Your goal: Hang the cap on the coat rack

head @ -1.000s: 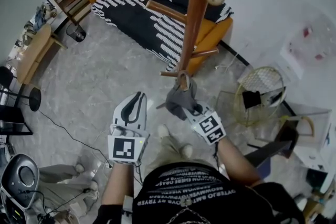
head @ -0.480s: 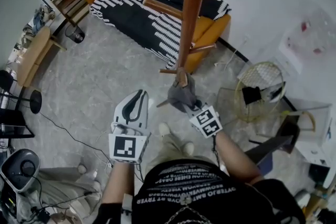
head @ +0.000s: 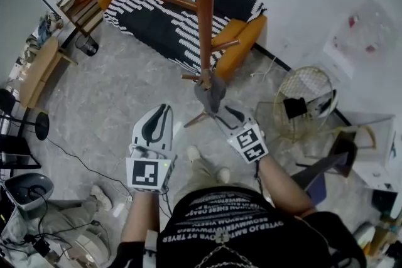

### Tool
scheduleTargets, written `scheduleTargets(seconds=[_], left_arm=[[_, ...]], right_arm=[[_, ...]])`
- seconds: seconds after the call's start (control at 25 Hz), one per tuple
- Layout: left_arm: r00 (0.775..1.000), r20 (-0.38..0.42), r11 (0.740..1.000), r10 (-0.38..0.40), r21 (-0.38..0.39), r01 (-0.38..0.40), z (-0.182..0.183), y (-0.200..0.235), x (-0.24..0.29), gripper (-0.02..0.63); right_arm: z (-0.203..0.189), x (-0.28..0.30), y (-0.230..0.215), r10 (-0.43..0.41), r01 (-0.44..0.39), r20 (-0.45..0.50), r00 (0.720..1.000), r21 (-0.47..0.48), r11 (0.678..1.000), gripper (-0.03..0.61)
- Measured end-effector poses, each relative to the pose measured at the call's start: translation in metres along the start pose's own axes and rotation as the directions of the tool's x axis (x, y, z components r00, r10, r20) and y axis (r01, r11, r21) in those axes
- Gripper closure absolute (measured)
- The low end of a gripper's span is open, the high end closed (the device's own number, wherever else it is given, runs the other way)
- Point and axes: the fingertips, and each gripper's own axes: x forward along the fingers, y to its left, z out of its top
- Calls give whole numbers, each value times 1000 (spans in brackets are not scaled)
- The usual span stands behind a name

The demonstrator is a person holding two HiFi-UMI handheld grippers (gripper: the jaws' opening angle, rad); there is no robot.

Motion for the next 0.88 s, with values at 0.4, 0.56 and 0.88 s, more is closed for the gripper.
scheduleTargets(seconds=[0.4,0.56,0.88], left_arm=[[998,51,1000,-22,-13,23,20,-51,-28,581],[997,71,1000,-16,2,16,36,-56,-44,581],[995,92,999,30,7,-31,58,-65,-67,581]], right_arm=[[93,-107,3,-39,69,294,955,-92,993,565],[121,-136,10,-37,72,359,933,-84,994,574],[146,-185,9,-56,100,438,897,-77,992,575]])
